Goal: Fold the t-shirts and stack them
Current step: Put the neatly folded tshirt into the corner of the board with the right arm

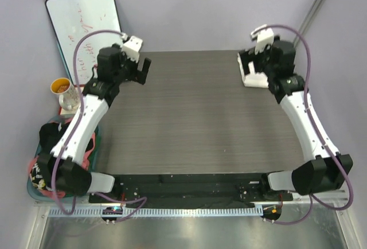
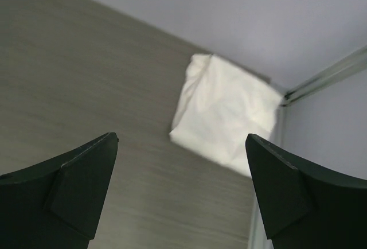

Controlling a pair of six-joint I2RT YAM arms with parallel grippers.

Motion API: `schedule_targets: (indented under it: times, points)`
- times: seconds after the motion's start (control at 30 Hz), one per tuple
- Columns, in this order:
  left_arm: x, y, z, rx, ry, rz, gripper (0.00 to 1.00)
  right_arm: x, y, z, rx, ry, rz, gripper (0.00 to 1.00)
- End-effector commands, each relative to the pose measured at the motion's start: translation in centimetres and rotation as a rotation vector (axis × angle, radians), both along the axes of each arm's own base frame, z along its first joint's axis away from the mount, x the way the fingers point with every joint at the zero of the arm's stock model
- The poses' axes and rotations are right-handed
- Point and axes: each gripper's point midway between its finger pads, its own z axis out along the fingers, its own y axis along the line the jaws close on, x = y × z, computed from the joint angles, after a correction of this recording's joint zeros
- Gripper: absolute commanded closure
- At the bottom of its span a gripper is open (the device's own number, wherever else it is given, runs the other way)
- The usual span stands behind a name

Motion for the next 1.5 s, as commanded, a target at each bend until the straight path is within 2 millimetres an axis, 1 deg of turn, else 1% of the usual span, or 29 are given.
schedule_targets:
  times: [0.0, 0.03, 0.07, 0.1, 0.13, 0.17, 0.2, 0.23, 0.33, 0.4, 0.57, 0.67, 0.77, 0.9, 1.0, 1.2, 1.47]
  points:
    - [-1.9, 2.5, 5.9, -0.239, -0.292, 0.198, 0.0, -5.7, 4.0, -9.1, 0.207, 0.305, 0.16, 0.0]
    - [-2.4, 2.4, 3.5, -0.211, -0.265, 0.181, 0.0, -6.1, 4.5, -9.3, 0.236, 0.315, 0.175, 0.0]
    - [-3.3, 2.3, 3.8, -0.176, -0.288, 0.139, 0.0, -6.5, 4.6, -9.9, 0.26, 0.329, 0.171, 0.0]
    - [-4.0, 1.5, 2.8, -0.173, -0.253, 0.089, 0.0, -6.7, 4.9, -10.0, 0.309, 0.343, 0.15, 0.0]
    - [-4.4, 1.4, 1.8, -0.168, -0.225, 0.081, 0.0, -6.8, 4.7, -10.6, 0.321, 0.356, 0.131, 0.0]
    - [-5.1, 1.3, 1.6, -0.178, -0.211, 0.071, 0.0, -6.8, 4.8, -10.6, 0.332, 0.348, 0.127, 0.0]
    - [-5.4, 1.2, 1.1, -0.184, -0.194, 0.068, 0.0, -7.0, 4.8, -10.6, 0.335, 0.344, 0.127, 0.0]
    - [-5.8, 1.2, 0.1, -0.182, -0.166, 0.066, 0.0, -7.1, 4.8, -11.0, 0.334, 0.348, 0.125, 0.0]
    - [-6.3, 1.4, -1.5, -0.176, -0.101, 0.079, 0.0, -6.9, 4.6, -11.7, 0.32, 0.362, 0.112, 0.0]
    - [-6.4, 1.5, -2.1, -0.192, -0.069, 0.103, 0.0, -6.8, 4.4, -12.0, 0.308, 0.364, 0.107, 0.0]
    - [-6.8, 1.5, -2.8, -0.221, -0.046, 0.114, 0.0, -7.1, 4.6, -12.9, 0.276, 0.378, 0.126, 0.0]
    - [-7.0, 1.6, -3.3, -0.213, -0.038, 0.116, 0.0, -7.1, 4.1, -13.3, 0.251, 0.376, 0.1, 0.0]
    - [-6.8, 1.9, -3.8, -0.189, -0.036, 0.124, 0.0, -7.3, 3.6, -13.8, 0.236, 0.378, 0.08, 0.0]
    - [-6.6, 1.9, -4.4, -0.173, -0.025, 0.125, 0.0, -7.6, 3.5, -14.1, 0.235, 0.376, 0.072, 0.0]
    - [-6.3, 1.8, -4.8, -0.171, -0.016, 0.121, 0.0, -7.8, 3.3, -14.9, 0.217, 0.387, 0.07, 0.0]
    - [-6.0, 1.6, -5.4, -0.166, -0.004, 0.12, 0.0, -7.7, 2.3, -15.4, 0.182, 0.377, 0.027, 0.0]
    - [-5.7, 1.6, -5.8, -0.157, 0.005, 0.12, 0.0, -7.3, 1.6, -15.6, 0.157, 0.359, -0.004, 0.0]
